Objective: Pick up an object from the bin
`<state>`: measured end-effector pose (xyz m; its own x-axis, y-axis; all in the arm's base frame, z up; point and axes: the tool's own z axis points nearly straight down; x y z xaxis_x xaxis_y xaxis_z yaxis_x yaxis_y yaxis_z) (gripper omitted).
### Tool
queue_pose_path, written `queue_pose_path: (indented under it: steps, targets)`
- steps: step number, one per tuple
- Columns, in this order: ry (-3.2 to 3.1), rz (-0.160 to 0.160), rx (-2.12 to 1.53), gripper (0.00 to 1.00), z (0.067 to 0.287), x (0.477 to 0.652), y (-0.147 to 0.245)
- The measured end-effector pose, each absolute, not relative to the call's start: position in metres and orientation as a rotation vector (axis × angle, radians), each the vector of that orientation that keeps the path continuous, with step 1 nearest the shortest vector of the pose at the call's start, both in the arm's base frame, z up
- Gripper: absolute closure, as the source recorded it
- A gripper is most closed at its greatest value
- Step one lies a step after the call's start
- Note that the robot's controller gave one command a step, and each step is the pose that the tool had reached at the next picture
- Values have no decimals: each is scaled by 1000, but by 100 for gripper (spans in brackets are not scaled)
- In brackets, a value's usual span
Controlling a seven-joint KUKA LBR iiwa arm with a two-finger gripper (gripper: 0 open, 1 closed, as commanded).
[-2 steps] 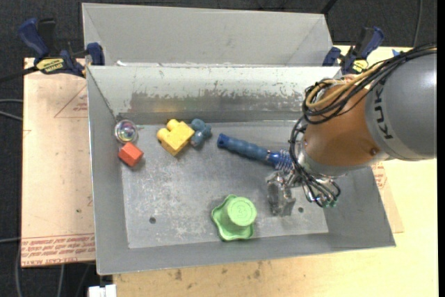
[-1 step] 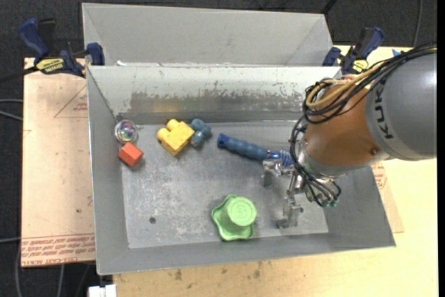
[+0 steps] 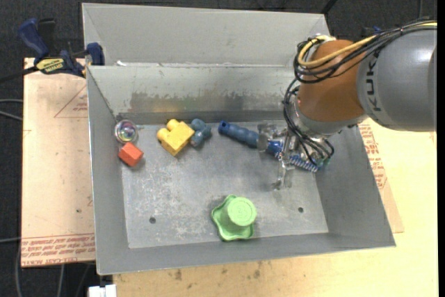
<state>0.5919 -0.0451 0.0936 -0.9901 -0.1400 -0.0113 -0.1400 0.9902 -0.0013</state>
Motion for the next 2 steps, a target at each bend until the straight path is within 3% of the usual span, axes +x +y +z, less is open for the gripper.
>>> queue_pose_path:
  steps: [1, 2]
  targets:
    - [3127, 0, 221, 0, 123, 611, -70]
    - [3141, 1, 145, 0, 66, 613, -73]
